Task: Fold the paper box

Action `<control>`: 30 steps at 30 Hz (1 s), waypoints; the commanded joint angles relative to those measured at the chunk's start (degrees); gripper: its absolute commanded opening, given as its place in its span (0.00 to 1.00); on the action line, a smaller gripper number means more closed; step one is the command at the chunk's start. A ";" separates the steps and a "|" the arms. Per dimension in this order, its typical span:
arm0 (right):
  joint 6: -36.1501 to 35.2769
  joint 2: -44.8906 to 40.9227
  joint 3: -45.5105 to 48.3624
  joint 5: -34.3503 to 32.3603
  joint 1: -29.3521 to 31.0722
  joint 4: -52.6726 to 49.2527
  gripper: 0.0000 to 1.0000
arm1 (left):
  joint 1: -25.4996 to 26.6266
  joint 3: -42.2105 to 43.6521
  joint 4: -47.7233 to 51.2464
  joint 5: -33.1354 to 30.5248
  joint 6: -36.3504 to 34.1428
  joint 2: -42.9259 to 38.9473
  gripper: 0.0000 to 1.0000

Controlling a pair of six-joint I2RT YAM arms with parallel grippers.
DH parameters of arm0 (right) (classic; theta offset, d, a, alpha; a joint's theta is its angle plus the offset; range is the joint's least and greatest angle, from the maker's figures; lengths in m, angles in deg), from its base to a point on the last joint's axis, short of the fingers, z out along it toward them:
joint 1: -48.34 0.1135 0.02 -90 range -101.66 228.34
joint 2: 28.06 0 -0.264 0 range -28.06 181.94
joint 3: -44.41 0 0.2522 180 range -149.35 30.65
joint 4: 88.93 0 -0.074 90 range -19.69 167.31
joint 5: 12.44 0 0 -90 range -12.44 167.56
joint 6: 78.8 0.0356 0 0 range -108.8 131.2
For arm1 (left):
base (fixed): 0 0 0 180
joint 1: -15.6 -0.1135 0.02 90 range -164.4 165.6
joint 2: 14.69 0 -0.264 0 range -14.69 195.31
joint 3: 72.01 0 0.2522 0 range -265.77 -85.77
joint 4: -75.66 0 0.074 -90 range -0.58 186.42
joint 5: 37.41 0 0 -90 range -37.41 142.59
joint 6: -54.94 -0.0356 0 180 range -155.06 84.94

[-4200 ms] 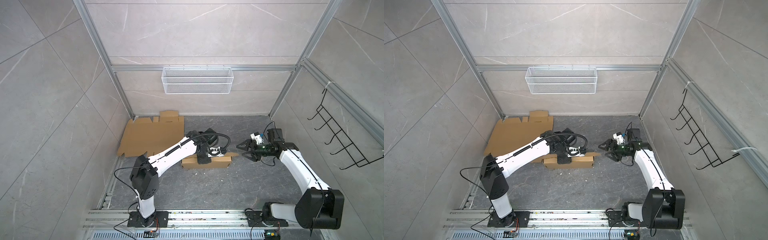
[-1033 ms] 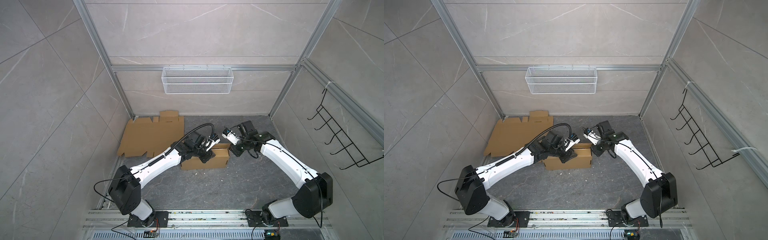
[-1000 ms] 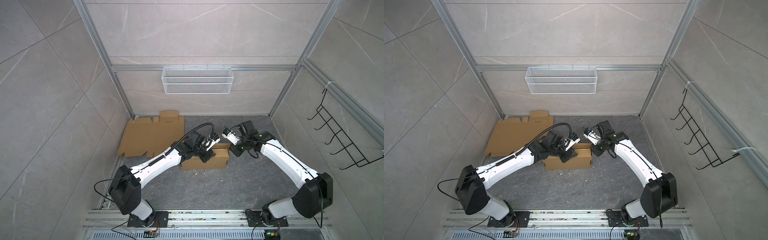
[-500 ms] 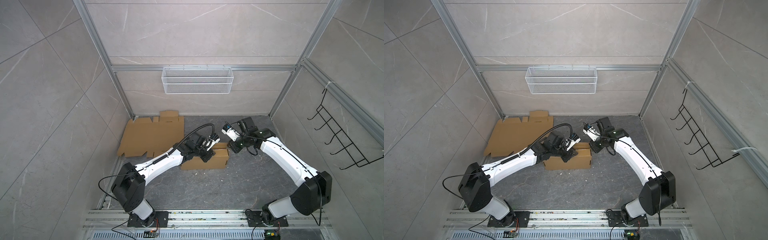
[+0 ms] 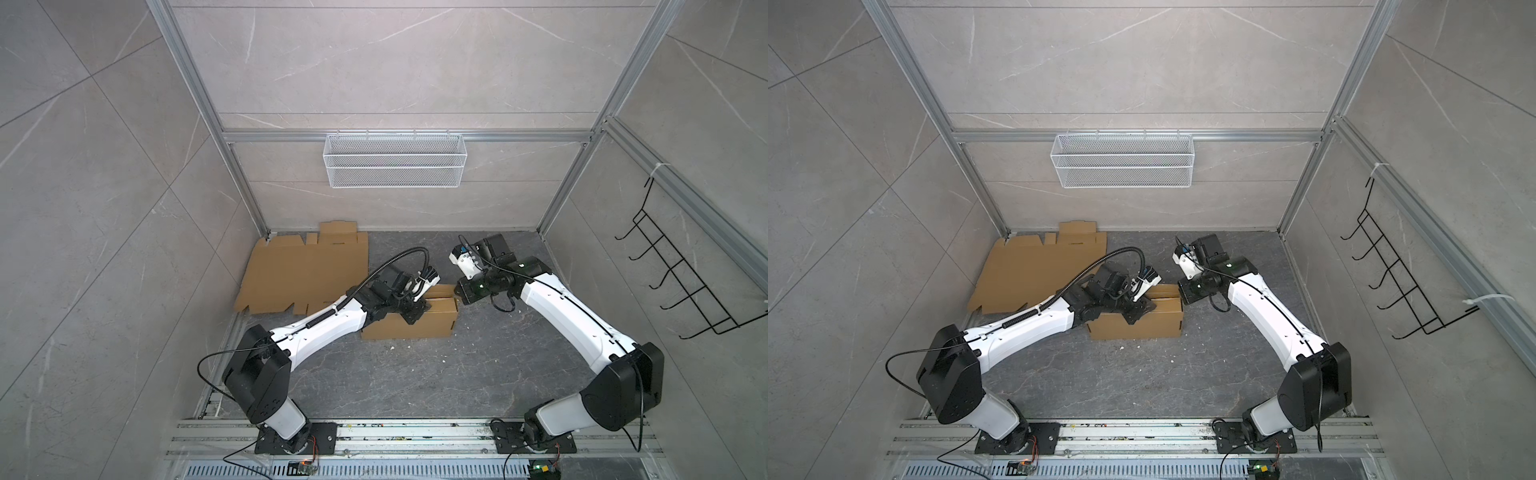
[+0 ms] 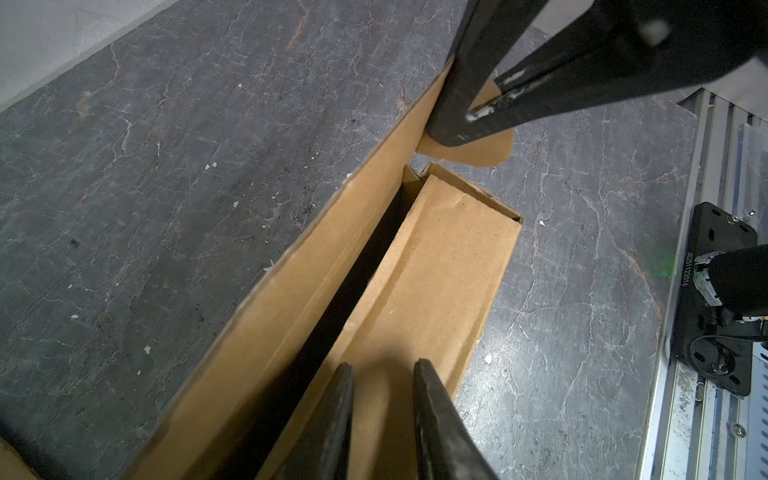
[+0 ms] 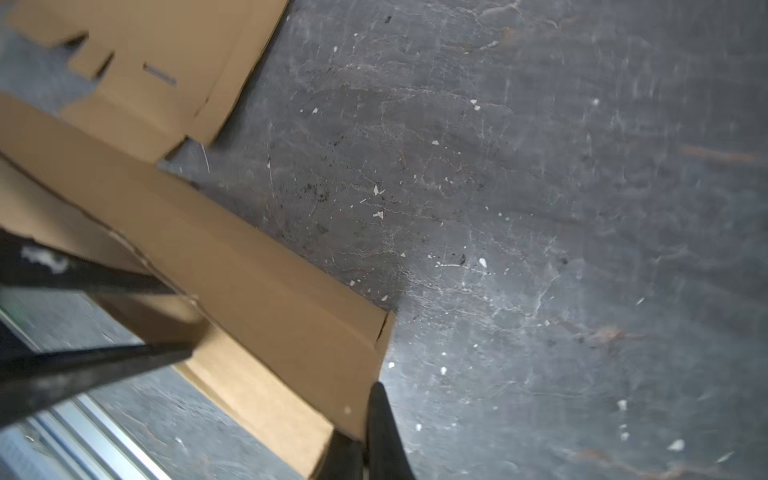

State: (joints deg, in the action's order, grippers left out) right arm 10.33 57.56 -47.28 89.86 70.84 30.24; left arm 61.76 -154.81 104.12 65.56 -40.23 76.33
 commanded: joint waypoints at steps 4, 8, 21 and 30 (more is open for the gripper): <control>11.07 -0.73 0.50 1.93 0.70 -0.31 0.00 | 0.26 1.56 2.36 -0.08 1.17 0.97 0.29; 12.65 -1.37 1.29 0.78 0.79 -0.42 0.00 | 0.26 1.86 2.35 0.08 1.46 0.84 0.28; 18.42 -4.33 8.86 -1.80 2.33 6.19 0.00 | 0.26 2.42 2.27 0.08 1.52 1.10 0.28; 18.96 -4.58 11.56 -3.49 3.80 8.01 0.00 | 0.24 2.79 2.21 0.14 1.54 1.07 0.28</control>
State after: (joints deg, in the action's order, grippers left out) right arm 26.73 52.78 -38.76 84.41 73.55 41.21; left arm 61.73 -153.76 102.06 65.67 -39.53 76.33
